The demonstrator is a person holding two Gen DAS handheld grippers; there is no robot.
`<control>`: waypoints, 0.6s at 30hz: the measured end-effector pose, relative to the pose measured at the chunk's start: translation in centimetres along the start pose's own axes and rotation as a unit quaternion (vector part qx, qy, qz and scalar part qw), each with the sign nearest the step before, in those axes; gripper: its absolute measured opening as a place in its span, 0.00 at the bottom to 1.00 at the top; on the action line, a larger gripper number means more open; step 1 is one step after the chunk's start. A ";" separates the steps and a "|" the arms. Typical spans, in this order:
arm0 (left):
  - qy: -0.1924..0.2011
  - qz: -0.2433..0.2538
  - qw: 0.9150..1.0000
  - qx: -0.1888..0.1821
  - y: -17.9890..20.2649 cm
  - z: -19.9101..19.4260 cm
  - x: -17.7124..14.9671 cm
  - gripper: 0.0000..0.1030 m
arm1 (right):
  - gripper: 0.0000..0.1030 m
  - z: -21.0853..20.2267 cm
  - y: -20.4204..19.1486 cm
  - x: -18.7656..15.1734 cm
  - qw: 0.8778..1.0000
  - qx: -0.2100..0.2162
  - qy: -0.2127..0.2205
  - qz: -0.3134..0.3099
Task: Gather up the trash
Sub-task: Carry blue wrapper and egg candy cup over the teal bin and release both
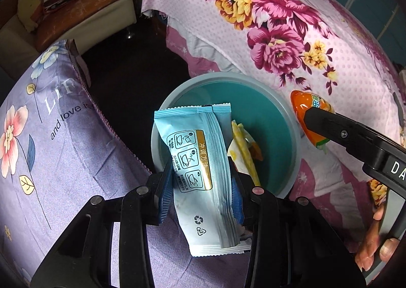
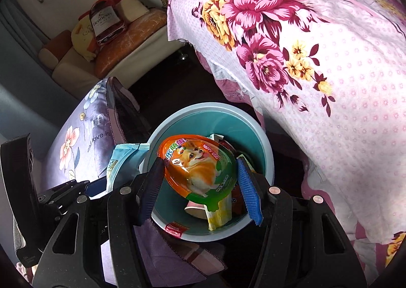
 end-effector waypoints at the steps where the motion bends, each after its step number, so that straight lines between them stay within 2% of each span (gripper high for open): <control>1: 0.000 -0.001 1.000 -0.001 0.1 0.1 0.1 0.42 | 0.54 0.0 0.1 0.1 1.000 -0.002 0.000 0.001; 2: 0.000 0.000 1.000 0.000 0.1 0.2 0.1 0.44 | 0.54 0.0 0.1 0.1 1.000 -0.003 0.000 0.001; 7: 0.005 -0.002 1.000 0.005 -0.2 0.3 0.2 0.76 | 0.54 0.1 0.2 0.3 1.000 -0.008 -0.002 0.000; 12: 0.000 -0.012 1.000 -0.002 -0.7 0.1 -0.2 0.87 | 0.54 0.5 -0.2 0.2 1.000 -0.009 -0.006 -0.003; 18: -0.008 -0.032 0.999 -0.003 -2.2 -0.4 -1.4 0.90 | 0.54 1.1 -1.0 0.0 1.000 -0.012 -0.014 -0.011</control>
Point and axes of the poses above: each gripper's, at about its wrist camera, not at the fingertips, and z roughly the way its jaws point, y to its right, x to its top, the point moved 5 cm from there along z, roughly the way its jaws point, and after that the axes turned 5 degrees about -x, right-handed, at the moved point
